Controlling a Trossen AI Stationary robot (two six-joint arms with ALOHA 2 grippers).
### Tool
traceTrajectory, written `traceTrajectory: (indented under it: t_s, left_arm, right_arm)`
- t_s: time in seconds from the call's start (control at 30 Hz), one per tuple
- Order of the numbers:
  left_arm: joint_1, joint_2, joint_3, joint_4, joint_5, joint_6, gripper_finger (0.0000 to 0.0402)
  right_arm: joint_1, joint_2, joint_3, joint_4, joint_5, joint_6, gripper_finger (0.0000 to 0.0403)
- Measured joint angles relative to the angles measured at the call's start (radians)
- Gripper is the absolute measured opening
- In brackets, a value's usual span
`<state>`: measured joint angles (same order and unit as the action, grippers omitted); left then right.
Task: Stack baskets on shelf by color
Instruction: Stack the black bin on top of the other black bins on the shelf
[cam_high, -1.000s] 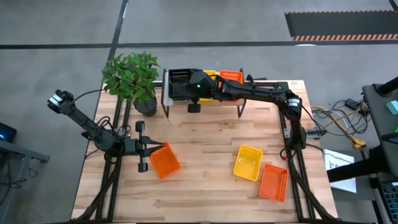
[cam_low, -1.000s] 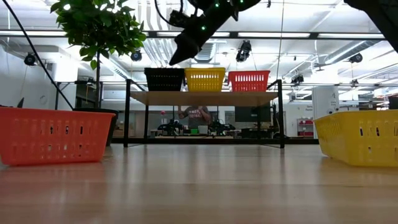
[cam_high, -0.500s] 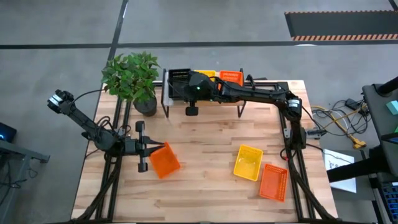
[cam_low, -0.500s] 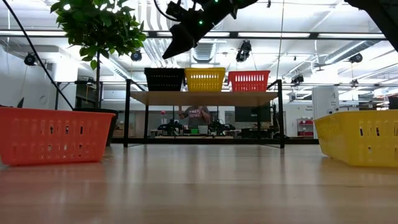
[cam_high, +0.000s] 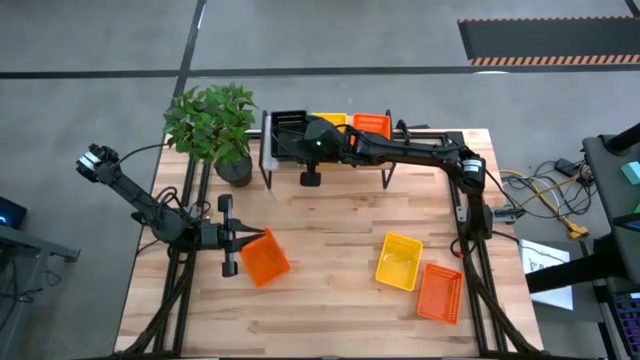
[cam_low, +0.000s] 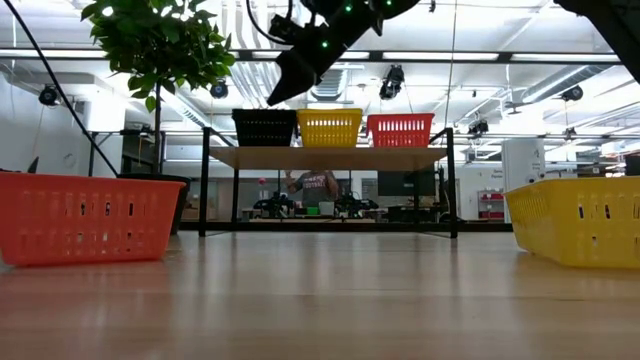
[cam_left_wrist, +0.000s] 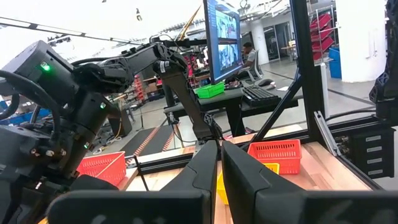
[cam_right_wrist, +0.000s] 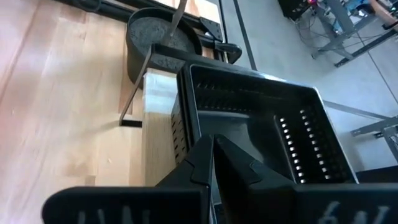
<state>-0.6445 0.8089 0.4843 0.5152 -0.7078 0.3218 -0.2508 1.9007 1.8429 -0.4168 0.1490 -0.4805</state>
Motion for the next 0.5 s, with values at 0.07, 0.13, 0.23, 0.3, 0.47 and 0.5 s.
traceTrajectory:
  t_s: [0.07, 0.13, 0.23, 0.3, 0.47, 0.5]
  left_arm:
    - [0.0, 0.0, 0.0, 0.0, 0.0, 0.0, 0.0008]
    - [0.0, 0.0, 0.0, 0.0, 0.0, 0.0, 0.0008]
    - [0.0, 0.0, 0.0, 0.0, 0.0, 0.0, 0.0008]
    - [0.0, 0.0, 0.0, 0.0, 0.0, 0.0, 0.0008]
    - [0.0, 0.0, 0.0, 0.0, 0.0, 0.0, 0.0008]
    - [0.0, 0.0, 0.0, 0.0, 0.0, 0.0, 0.0008]
  right_arm:
    - [0.0, 0.0, -0.002, 0.003, 0.0, 0.001, 0.0009]
    - [0.0, 0.0, -0.004, 0.002, 0.0, 0.002, 0.0009]
    - [0.0, 0.0, -0.009, 0.001, -0.01, 0.013, 0.0009]
    - [0.0, 0.0, -0.01, 0.002, -0.04, 0.023, 0.0009]
    - [0.0, 0.004, -0.01, 0.004, -0.078, 0.038, 0.0009]
    - [0.003, 0.005, -0.01, 0.005, -0.078, 0.034, 0.0009]
